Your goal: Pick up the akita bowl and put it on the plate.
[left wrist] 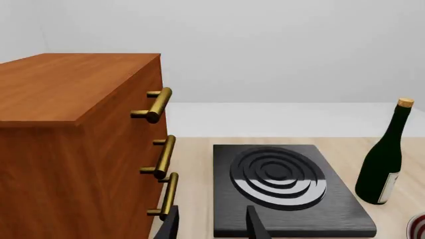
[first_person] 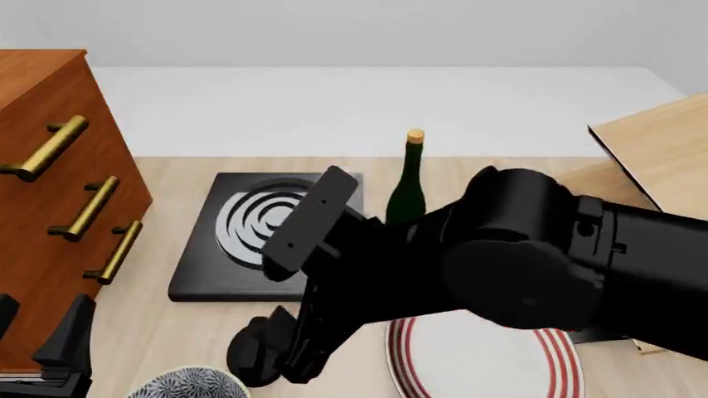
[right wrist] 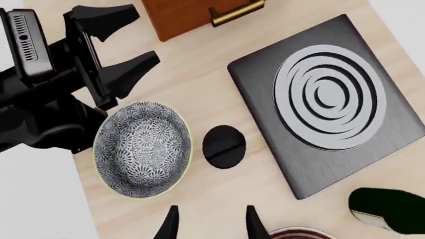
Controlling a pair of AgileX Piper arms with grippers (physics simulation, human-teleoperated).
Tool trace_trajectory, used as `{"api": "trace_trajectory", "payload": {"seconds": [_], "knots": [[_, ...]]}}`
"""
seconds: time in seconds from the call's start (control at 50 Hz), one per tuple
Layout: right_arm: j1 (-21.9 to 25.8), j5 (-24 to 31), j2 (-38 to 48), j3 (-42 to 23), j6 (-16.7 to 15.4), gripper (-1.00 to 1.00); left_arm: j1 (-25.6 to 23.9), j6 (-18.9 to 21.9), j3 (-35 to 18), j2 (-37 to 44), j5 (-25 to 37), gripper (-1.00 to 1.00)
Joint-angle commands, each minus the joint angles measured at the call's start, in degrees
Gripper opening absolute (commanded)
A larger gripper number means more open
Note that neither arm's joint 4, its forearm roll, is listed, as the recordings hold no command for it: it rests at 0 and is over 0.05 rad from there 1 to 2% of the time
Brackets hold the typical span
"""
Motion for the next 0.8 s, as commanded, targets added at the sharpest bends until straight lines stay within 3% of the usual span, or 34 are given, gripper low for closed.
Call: {"api": "trace_trajectory", "payload": {"seconds": [0.02,0.06,0.14,0.36,0.56,0.8], "knots": [[2.47,-3.67,5.24,-0.82,1.79,1.00,-0.01,-0.01,0.00,-0.01,0.00,1.00],[2.94,-4.45,5.41,-1.05,3.49,1.00,0.01,0.01,0.00,-0.01,0.00,1.00],[2.64,-6.37,6.24,-0.07,3.10,1.00,-0.01,0.00,0.00,-0.02,0.00,1.00],[3.36,-12.34,8.99,3.97,6.09,1.00,0.00,-0.01,0.00,0.00,0.00,1.00],[2.38,-14.64,14.03,3.88,4.26,1.00,0.00,0.00,0.00,0.00,0.00,1.00],[3.20,-15.71,16.69,2.40,5.42,1.00,0.00,0.00,0.00,0.00,0.00,1.00]]}}
